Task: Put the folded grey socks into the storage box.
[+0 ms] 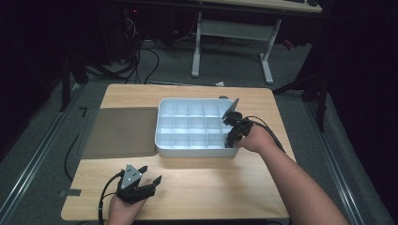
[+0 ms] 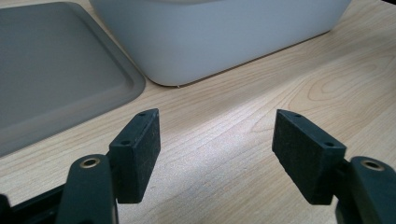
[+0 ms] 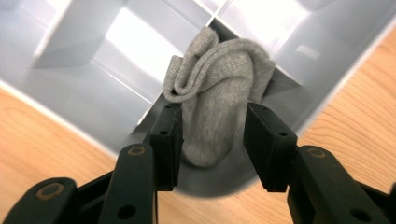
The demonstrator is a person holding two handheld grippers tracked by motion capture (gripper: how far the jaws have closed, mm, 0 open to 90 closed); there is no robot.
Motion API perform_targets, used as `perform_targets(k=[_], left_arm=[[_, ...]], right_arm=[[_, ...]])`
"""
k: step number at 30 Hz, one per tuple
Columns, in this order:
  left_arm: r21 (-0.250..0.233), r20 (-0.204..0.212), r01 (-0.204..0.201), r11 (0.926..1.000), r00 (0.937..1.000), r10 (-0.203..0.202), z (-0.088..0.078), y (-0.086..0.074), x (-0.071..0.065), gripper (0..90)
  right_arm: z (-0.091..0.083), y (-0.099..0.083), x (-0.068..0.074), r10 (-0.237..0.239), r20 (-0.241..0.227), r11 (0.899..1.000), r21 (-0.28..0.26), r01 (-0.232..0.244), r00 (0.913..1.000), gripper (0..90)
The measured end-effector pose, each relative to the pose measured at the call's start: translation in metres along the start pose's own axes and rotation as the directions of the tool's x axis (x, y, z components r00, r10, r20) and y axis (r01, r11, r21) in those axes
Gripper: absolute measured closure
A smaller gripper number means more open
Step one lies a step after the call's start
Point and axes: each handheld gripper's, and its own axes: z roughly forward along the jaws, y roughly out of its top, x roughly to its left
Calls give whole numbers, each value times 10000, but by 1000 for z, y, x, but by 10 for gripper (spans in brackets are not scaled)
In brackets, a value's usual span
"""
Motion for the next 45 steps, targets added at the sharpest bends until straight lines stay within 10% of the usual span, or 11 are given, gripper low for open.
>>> perform_targets(k=[6,14,26,45], left_arm=[[-12,-5,-17,10000,10000,17,1,0,-1,330],[-35,-33,54,10000,10000,-54,0,0,1,332],[3,7,5,10000,10000,-5,1,0,-1,332],[42,64,46,10000,10000,-46,-1,-2,0,333]], right_arm=[[3,-3,3,-8,166,10000,54,8,9999,896],[32,-1,5,-37,416,9980,635,10,9991,900],[1,7,5,133,572,9990,-432,-108,9983,900],[43,34,7,332,887,9960,800,-404,9955,900]])
